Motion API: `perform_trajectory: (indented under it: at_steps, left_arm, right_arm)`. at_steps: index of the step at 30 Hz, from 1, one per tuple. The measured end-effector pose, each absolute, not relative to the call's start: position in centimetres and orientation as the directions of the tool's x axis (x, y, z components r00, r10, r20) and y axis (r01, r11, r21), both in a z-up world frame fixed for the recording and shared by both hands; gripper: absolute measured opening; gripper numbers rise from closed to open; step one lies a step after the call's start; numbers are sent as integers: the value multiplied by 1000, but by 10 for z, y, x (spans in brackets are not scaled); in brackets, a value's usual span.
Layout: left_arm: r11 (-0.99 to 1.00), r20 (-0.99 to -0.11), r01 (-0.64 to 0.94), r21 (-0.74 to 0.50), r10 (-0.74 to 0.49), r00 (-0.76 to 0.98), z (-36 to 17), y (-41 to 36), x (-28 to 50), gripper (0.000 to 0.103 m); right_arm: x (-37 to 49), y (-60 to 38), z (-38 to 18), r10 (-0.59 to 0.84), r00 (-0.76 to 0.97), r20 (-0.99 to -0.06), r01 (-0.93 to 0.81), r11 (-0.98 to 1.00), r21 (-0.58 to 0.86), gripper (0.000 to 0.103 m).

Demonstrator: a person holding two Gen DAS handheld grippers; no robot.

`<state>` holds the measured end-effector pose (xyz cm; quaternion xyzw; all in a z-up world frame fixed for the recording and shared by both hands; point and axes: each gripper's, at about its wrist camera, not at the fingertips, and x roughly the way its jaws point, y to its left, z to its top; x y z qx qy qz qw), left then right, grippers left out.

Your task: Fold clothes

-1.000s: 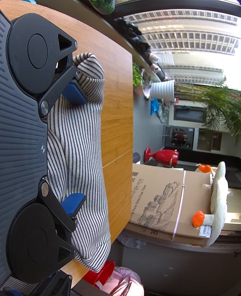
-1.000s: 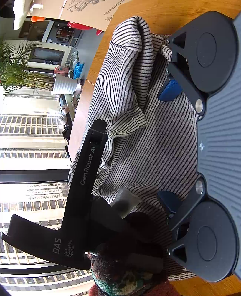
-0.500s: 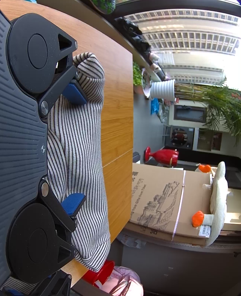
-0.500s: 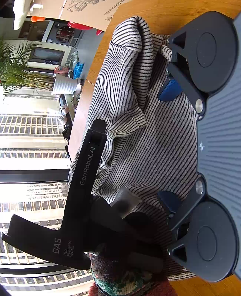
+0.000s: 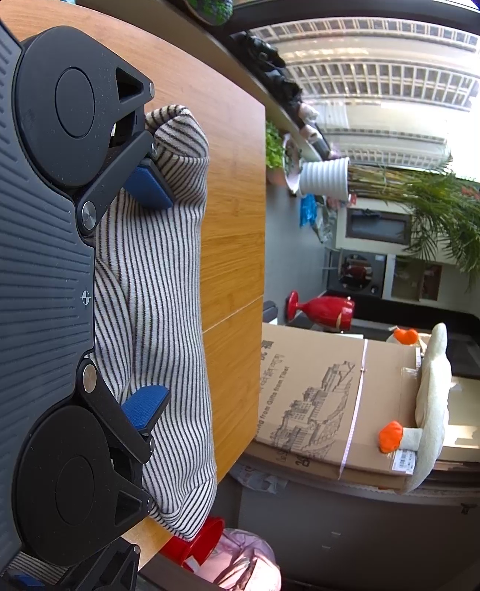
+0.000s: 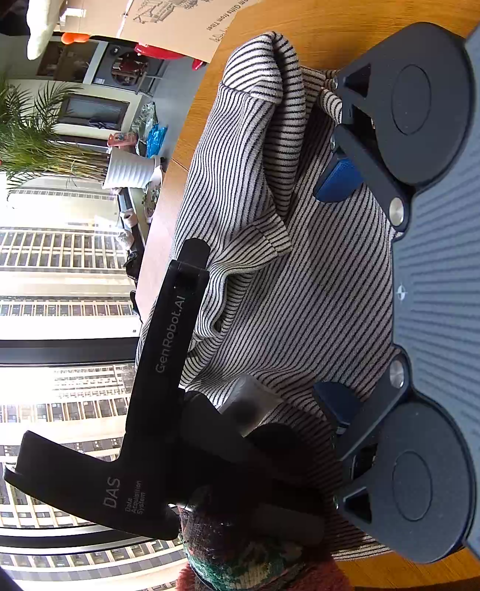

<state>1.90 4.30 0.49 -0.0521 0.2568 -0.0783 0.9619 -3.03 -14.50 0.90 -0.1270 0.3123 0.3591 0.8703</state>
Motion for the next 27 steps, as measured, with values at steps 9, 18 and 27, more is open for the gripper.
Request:
perform_trajectory:
  at_steps: [9, 18, 27]
  left_arm:
    - [982, -484, 124, -144, -180, 856, 4, 49, 16, 103]
    - [981, -484, 124, -146, -181, 856, 6, 47, 17, 103]
    - [981, -483, 124, -150, -182, 856, 7, 46, 20, 103]
  right_arm:
    - [-31, -145, 10, 545, 547, -635, -704, 710, 3, 103]
    - [-29, -144, 8, 545, 547, -635, -704, 710, 3, 103]
    - [-29, -144, 8, 545, 547, -635, -704, 710, 3, 103]
